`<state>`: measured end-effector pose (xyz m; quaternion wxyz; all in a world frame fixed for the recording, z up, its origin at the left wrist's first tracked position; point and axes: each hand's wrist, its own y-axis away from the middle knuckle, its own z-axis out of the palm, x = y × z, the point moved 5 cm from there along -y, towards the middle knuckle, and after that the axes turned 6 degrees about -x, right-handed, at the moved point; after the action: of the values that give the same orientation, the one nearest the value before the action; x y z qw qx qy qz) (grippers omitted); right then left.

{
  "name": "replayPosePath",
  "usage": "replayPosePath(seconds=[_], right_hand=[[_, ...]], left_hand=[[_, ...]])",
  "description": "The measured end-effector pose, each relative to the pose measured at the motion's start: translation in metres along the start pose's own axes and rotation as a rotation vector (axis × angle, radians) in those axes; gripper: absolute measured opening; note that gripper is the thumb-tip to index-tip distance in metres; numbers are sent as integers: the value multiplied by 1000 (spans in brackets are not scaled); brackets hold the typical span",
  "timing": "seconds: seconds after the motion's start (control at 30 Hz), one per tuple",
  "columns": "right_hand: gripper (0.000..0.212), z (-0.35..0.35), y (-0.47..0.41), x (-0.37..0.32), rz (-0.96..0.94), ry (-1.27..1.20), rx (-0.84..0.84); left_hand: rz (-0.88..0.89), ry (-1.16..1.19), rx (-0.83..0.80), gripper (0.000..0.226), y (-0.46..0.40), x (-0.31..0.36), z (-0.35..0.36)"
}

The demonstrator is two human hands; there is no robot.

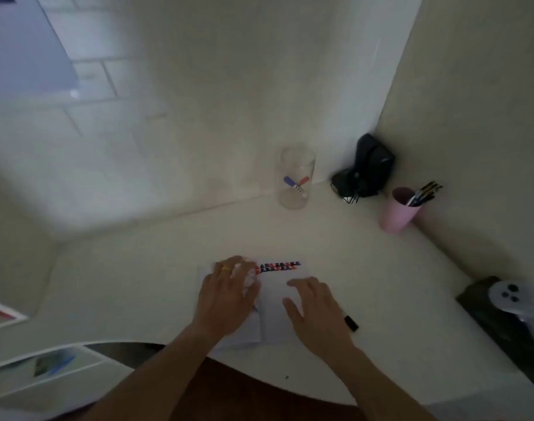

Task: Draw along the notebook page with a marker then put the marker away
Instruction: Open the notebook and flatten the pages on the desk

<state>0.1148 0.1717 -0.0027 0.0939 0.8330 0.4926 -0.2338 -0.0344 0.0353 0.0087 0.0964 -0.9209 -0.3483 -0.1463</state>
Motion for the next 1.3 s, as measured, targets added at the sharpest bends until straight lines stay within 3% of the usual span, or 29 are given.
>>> replayPosePath(seconds=[0.2, 0.5, 0.9, 1.03, 1.17, 1.3], right_hand=[[30, 63, 19, 36, -156, 134, 82], [30, 64, 27, 33, -184, 183, 182], [31, 66, 36, 29, -94, 212, 219], [31, 57, 44, 20, -85, 247, 239], [29, 55, 41, 19, -101, 266, 228], [28, 55, 23, 20, -90, 312, 162]], left_hand=[[76, -141, 114, 40, 21, -24, 68], [117, -217, 269, 35, 32, -18, 69], [46, -464, 170, 50, 51, 3, 70], [83, -518, 160, 63, 60, 15, 65], [112, -521, 183, 49, 52, 11, 67], [223, -569, 194, 65, 32, 7, 69]])
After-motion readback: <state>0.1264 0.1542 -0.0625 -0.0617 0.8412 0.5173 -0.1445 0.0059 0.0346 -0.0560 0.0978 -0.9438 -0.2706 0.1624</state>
